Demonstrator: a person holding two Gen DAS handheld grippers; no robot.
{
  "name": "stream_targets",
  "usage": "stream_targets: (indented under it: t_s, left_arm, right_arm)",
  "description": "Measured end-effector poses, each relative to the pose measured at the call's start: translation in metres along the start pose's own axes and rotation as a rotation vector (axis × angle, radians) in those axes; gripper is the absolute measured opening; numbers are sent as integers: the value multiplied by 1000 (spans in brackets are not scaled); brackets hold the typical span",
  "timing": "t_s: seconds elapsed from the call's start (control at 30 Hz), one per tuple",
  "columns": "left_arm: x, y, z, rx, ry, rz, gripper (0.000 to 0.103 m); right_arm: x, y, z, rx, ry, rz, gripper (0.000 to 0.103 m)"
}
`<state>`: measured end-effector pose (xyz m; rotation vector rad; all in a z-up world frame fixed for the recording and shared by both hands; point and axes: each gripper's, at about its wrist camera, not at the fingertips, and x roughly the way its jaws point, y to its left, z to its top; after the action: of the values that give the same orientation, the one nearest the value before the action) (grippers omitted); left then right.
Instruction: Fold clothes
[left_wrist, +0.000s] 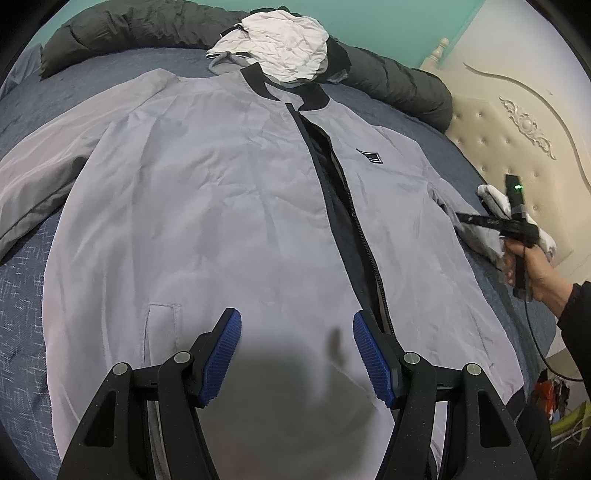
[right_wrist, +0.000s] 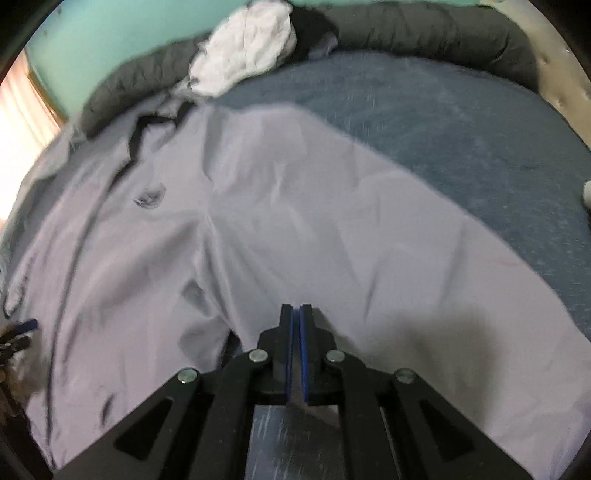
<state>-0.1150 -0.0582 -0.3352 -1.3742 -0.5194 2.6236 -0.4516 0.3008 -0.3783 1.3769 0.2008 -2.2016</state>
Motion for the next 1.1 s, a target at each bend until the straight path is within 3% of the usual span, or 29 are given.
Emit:
stream_targets:
  t_s: [0.1, 0.23, 0.33, 0.5, 0.7, 0.77, 1.1]
  left_arm:
    - [0, 2, 0, -1, 3, 0, 67]
    - [1, 4, -1, -4, 5, 1, 67]
    - [1, 3, -1, 0, 7, -1, 67]
    - [0, 0, -1, 7, 6, -4, 67]
    - [-4, -1, -1, 4, -4, -10, 67]
    - [-4, -3, -1, 10, -5, -9, 67]
    - [-4, -4, -4, 6, 0, 1, 67]
  right_arm:
    - [11, -10, 0, 27, 10, -34, 2]
    - [-1, -33, 3, 122, -50, -107, 1]
    - [-21, -37, 0, 135, -123, -37, 3]
    - [-17, -51, -16, 122, -31, -53, 3]
    - [-96, -111, -65, 238, -128, -123, 3]
    - [-114, -128, -82, 259, -119, -105, 3]
    - [-143, -186, -122, 404, -104, -309, 3]
